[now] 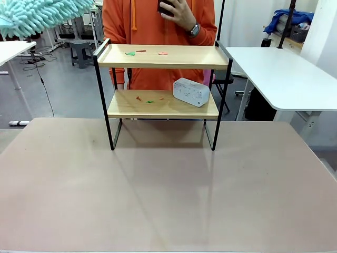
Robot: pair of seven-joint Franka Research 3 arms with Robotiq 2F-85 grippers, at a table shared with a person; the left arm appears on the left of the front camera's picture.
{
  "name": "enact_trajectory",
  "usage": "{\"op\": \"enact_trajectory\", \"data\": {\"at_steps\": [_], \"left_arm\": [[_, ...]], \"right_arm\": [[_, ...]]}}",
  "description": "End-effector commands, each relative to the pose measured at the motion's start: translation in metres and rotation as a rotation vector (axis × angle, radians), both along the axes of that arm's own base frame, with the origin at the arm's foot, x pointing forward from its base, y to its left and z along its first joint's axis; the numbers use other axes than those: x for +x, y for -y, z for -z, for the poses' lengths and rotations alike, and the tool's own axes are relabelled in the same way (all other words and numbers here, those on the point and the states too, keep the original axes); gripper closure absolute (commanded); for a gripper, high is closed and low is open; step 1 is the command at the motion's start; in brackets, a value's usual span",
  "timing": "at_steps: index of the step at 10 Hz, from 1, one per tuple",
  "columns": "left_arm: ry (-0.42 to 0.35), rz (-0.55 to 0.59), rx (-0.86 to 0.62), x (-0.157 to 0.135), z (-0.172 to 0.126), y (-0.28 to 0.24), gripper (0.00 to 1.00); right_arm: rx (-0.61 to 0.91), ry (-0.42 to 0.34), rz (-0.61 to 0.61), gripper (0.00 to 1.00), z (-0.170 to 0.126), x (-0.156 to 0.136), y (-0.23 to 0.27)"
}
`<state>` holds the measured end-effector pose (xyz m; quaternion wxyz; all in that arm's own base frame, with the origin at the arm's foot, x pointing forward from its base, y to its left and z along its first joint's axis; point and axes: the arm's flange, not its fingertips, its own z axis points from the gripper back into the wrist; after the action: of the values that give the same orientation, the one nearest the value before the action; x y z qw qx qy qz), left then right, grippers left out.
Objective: Clean the shelf.
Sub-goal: Clean the specific tier of the Shelf with the Duster once objects are removed.
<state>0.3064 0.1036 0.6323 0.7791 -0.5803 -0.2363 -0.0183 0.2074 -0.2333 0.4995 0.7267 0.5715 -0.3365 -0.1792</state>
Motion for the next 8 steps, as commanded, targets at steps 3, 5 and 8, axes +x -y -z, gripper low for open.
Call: {"op": "enact_trajectory", "data": {"at_steps": [3, 5, 8], "left_arm": [[-0.007, -0.006, -0.015, -0.001, 0.003, -0.009, 0.88], [0.036, -0.045, 0.006, 0.003, -0.023, 0.03, 0.88], [0.049, -0.057, 0.199, 0.015, -0.031, 0.099, 0.88]], "right_arm": [[-0.005, 0.034, 0.002, 0.0, -0.002, 0.002, 0.0], [-0.005, 0.034, 0.002, 0.0, -0.002, 0.002, 0.0], [-0.005, 0.034, 0.002, 0.0, -0.002, 0.002, 0.0]]}}
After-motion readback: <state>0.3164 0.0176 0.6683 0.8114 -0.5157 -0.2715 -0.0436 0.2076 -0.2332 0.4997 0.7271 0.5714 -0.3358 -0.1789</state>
